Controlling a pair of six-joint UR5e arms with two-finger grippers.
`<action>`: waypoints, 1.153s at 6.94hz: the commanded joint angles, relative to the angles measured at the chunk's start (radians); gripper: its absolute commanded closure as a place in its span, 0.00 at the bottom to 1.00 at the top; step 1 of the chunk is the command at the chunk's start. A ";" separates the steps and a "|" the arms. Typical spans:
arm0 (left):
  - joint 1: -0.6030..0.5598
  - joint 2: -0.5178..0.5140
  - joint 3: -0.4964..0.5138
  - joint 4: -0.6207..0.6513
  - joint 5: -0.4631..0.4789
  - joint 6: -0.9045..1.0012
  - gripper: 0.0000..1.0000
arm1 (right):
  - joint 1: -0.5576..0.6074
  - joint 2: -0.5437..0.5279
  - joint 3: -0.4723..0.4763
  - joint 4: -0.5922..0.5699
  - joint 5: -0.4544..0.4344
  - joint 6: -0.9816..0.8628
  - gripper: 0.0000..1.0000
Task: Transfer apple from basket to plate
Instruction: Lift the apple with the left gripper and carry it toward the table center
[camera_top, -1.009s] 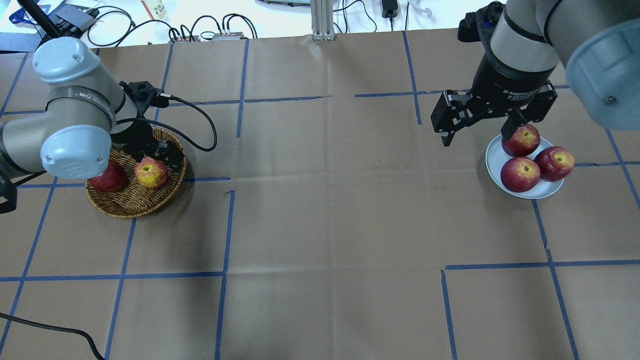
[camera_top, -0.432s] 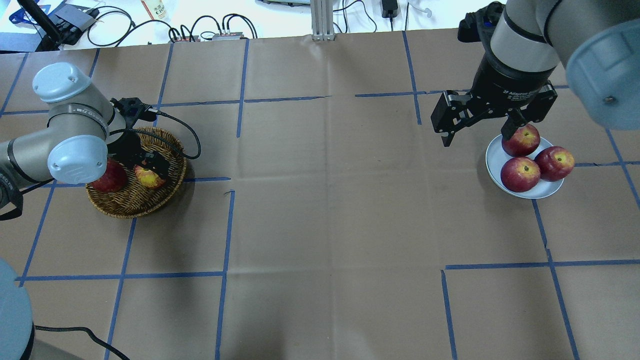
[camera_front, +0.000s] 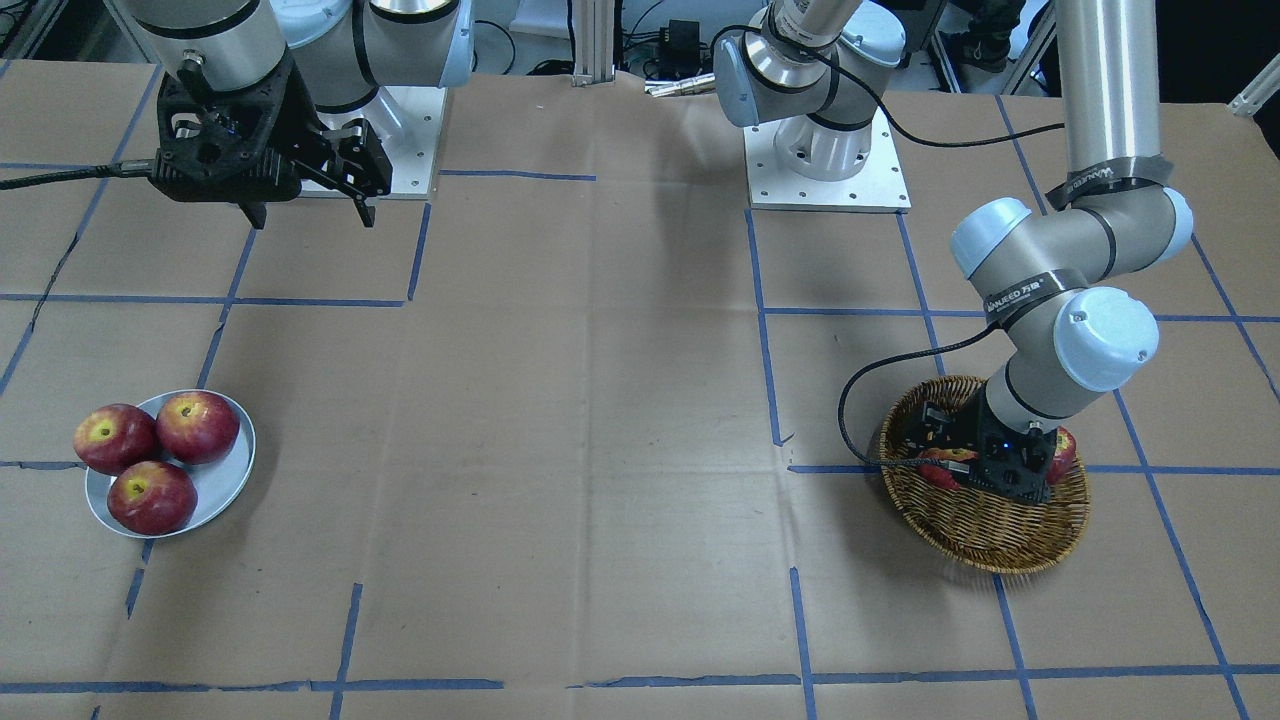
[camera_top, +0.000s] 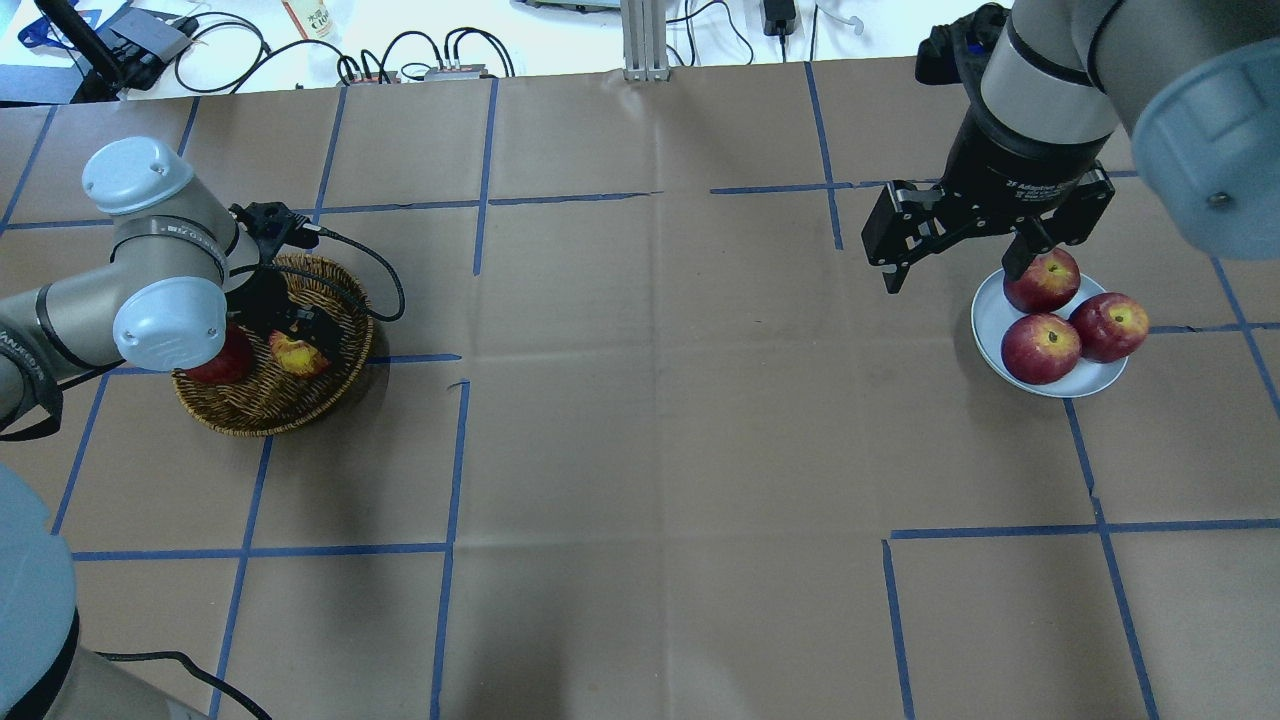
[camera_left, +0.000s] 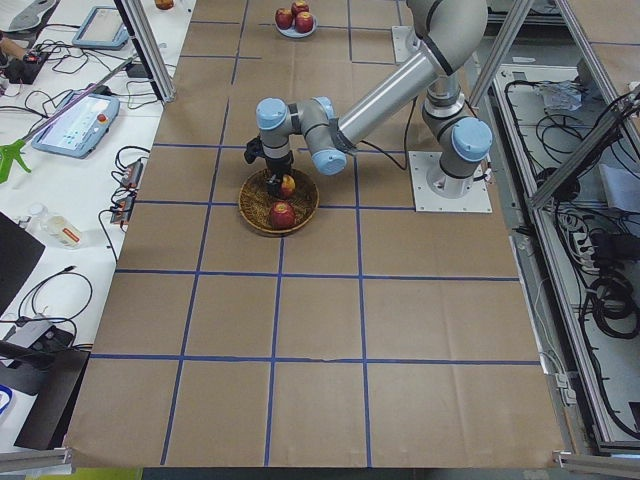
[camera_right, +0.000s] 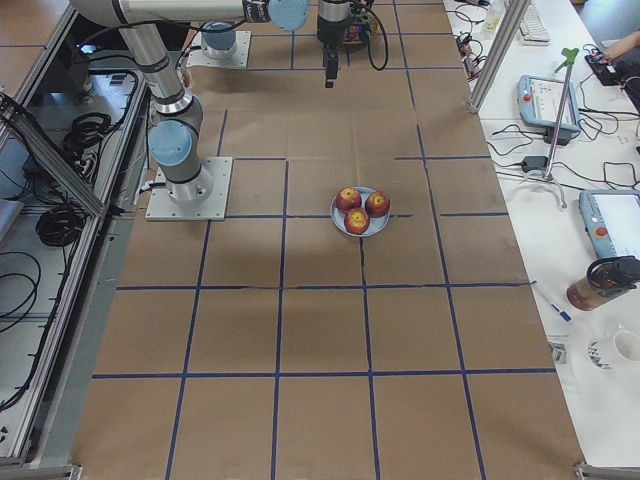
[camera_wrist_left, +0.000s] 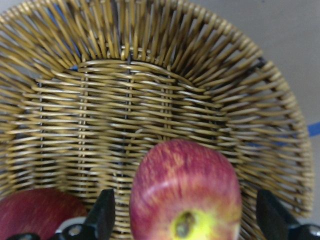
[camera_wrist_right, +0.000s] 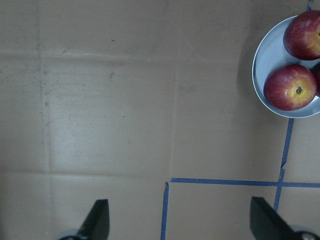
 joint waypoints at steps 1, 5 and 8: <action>0.001 -0.013 -0.001 0.009 -0.001 -0.006 0.36 | 0.000 0.000 0.000 0.000 0.000 0.000 0.00; -0.048 0.075 0.043 -0.095 -0.007 -0.027 0.66 | 0.000 0.000 0.000 0.000 0.000 0.000 0.00; -0.352 0.124 0.098 -0.177 -0.010 -0.463 0.66 | 0.000 0.000 0.000 0.000 0.000 0.000 0.00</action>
